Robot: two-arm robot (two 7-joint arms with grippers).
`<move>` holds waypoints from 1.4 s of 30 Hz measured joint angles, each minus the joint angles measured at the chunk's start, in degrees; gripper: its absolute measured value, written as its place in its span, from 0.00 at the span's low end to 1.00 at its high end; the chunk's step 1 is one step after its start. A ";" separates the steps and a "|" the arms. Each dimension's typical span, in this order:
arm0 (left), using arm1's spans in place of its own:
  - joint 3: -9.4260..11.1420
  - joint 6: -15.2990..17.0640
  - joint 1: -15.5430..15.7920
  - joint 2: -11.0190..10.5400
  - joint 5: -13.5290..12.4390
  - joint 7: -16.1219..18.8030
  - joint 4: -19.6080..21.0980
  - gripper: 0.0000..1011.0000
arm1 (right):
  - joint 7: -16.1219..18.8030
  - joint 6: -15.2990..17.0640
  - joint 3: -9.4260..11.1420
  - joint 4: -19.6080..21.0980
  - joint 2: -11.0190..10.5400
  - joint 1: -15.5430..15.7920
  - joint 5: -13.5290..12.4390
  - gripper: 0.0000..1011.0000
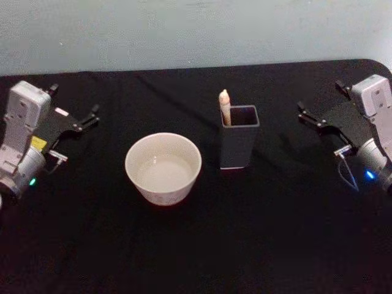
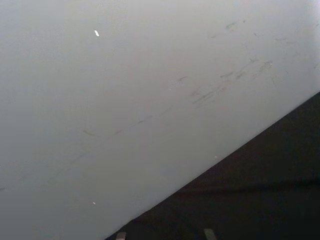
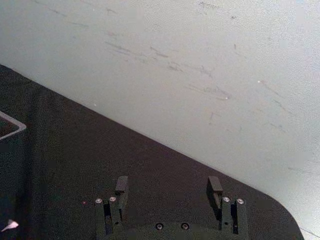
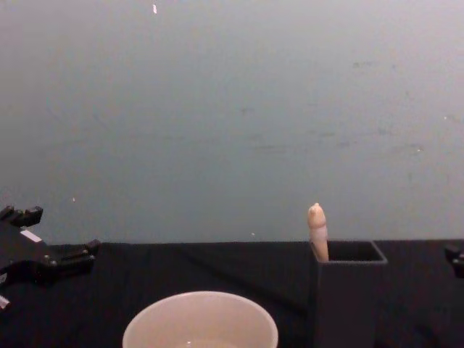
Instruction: Pick up the stirring spoon with one hand, stir inside the cup, then place it back in its original position.
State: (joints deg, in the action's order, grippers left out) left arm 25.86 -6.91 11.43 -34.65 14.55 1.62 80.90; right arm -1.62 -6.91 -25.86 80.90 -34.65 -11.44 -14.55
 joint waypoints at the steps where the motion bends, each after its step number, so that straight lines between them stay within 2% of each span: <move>1: 0.00 0.00 0.00 0.00 0.00 0.00 0.00 0.99 | 0.00 0.00 0.00 0.00 0.00 0.00 0.00 0.99; 42: 0.00 0.00 0.00 0.00 0.00 0.00 0.00 0.99 | 0.00 0.01 0.00 0.00 0.00 0.00 0.00 0.99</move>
State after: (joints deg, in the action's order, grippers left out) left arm 25.86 -6.91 11.43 -34.65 14.55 1.62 80.90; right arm -1.62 -6.91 -25.86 80.90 -34.65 -11.43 -14.55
